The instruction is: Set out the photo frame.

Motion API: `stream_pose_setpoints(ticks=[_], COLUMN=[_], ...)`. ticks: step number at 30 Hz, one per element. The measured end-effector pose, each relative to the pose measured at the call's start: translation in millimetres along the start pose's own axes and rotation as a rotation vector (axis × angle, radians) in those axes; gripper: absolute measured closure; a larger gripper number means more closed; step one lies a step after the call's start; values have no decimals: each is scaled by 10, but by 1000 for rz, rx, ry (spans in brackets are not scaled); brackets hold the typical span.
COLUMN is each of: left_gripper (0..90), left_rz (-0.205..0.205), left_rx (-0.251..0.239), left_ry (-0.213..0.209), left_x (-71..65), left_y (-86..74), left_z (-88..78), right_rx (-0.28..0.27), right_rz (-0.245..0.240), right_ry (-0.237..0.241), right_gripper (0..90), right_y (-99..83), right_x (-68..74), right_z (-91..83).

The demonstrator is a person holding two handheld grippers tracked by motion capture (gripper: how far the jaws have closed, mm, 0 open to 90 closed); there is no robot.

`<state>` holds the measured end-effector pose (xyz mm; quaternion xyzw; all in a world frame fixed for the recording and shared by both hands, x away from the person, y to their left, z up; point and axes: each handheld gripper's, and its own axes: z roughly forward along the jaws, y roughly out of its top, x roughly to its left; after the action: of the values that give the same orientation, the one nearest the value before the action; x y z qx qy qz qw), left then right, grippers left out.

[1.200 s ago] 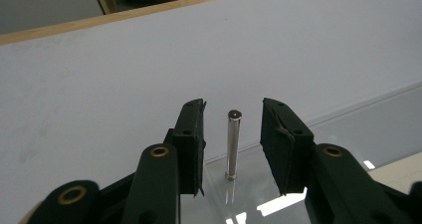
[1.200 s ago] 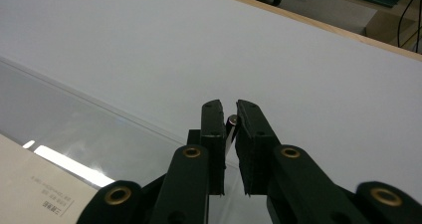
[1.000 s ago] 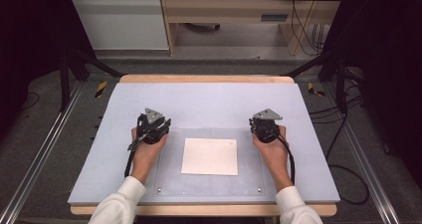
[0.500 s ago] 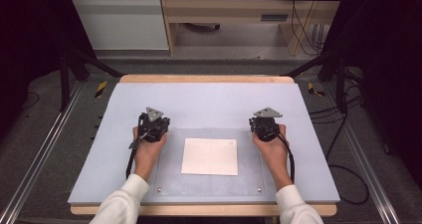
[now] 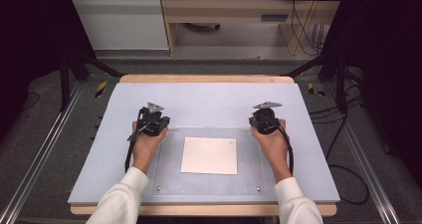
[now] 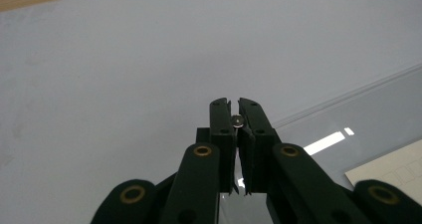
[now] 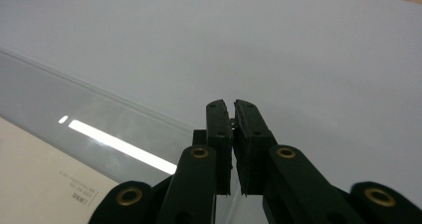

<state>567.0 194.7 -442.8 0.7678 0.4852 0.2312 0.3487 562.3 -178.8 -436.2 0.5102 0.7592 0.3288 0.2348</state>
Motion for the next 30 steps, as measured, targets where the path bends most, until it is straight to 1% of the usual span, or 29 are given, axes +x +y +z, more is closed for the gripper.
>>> stream_pose_setpoints(ticks=[4, 5, 6, 10, 11, 12, 13, 16, 24, 26, 30], left_gripper=[850, 850, 850, 850, 850, 851, 850, 851, 851, 851, 851], left_rz=[8, 3, 0, -7, -8, -4, -10, -13, -15, -17, -19], left_rx=[38, 41, 44, 72, 83, 91, 93, 98, 114, 121, 135], left_ry=[-20, -28, -36, -61, -65, -71, -74, -79, -86, -86, -84], left_x=[36, 47, 60, 104, 115, 128, 137, 146, 153, 153, 148], left_y=[60, 70, 78, 125, 145, 158, 166, 177, 197, 205, 225], left_z=[18, 25, 30, 53, 62, 68, 75, 82, 87, 90, 96], right_rx=[42, 54, 64, 100, 104, 106, 112, 118, 109, 104, 92], right_rz=[0, 2, 11, 30, 31, 45, 48, 56, 55, 63, 52], right_ry=[20, 24, 34, 49, 54, 64, 71, 86, 90, 94, 93], right_gripper=[862, 861, 862, 862, 862, 862, 862, 861, 857, 855, 851], right_y=[64, 81, 98, 166, 176, 184, 192, 204, 191, 185, 169], right_x=[-35, -43, -56, -92, -103, -122, -137, -163, -168, -169, -166], right_z=[17, 23, 28, 68, 73, 84, 89, 97, 91, 90, 85])
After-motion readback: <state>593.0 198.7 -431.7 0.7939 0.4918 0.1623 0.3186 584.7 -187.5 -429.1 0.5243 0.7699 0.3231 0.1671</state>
